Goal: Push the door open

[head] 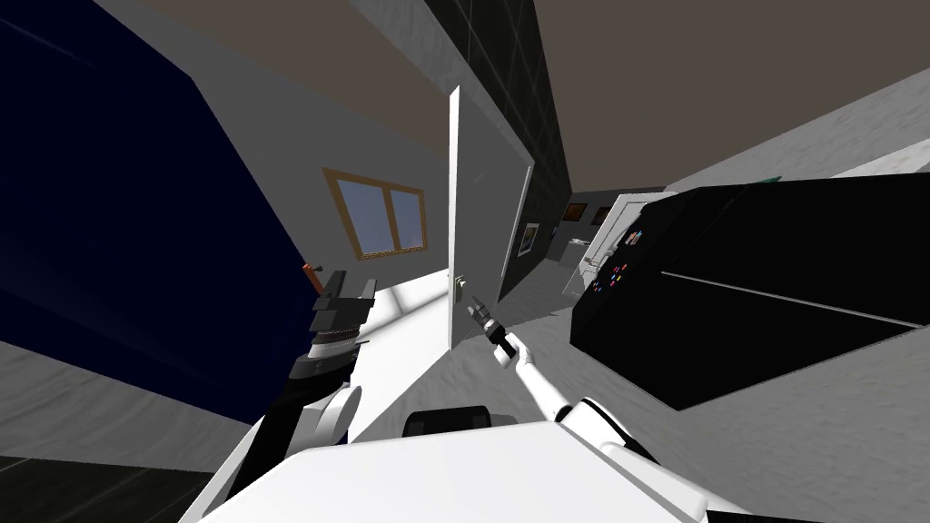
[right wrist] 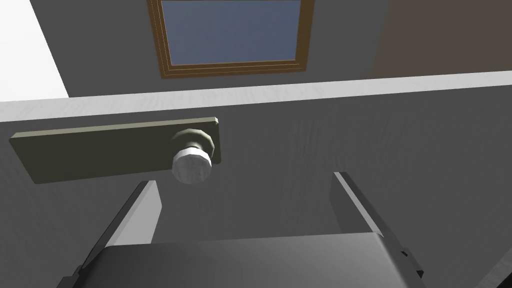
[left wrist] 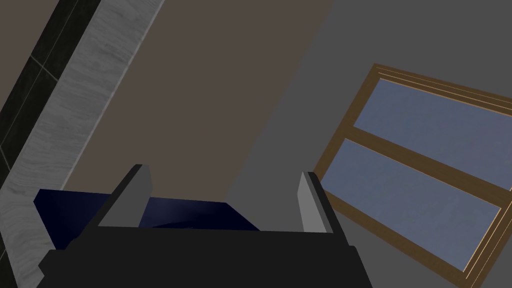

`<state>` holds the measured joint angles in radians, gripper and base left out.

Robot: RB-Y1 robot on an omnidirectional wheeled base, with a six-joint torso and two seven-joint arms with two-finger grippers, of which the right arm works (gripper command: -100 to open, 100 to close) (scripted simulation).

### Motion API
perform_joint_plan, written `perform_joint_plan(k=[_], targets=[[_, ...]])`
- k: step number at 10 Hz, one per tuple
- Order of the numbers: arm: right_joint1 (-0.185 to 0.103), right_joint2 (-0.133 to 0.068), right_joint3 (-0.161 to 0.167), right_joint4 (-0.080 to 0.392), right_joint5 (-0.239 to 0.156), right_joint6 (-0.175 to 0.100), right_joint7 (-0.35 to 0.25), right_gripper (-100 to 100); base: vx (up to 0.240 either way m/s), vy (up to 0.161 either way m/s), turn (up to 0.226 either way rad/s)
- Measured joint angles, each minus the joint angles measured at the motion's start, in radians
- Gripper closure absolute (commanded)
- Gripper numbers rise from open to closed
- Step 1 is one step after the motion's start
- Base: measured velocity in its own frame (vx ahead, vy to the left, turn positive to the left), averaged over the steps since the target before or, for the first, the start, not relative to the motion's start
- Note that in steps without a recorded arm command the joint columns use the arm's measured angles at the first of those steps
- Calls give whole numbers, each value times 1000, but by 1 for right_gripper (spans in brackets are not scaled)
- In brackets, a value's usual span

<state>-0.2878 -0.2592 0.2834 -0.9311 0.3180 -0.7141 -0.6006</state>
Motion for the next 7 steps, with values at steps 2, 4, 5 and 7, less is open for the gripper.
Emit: perform_joint_plan(k=[2, 4, 5, 7], targets=[[-38, -9, 8, 67, 15, -21, -30, -100, 78, -61, 17], [-71, -18, 19, 116, 31, -29, -58, -100, 69, -47, 16], [-91, -21, 22, 150, 38, -37, -71, -100, 99, -70, 24], [-127, -35, 34, 206, 55, -50, -107, -100, 69, -55, 15]])
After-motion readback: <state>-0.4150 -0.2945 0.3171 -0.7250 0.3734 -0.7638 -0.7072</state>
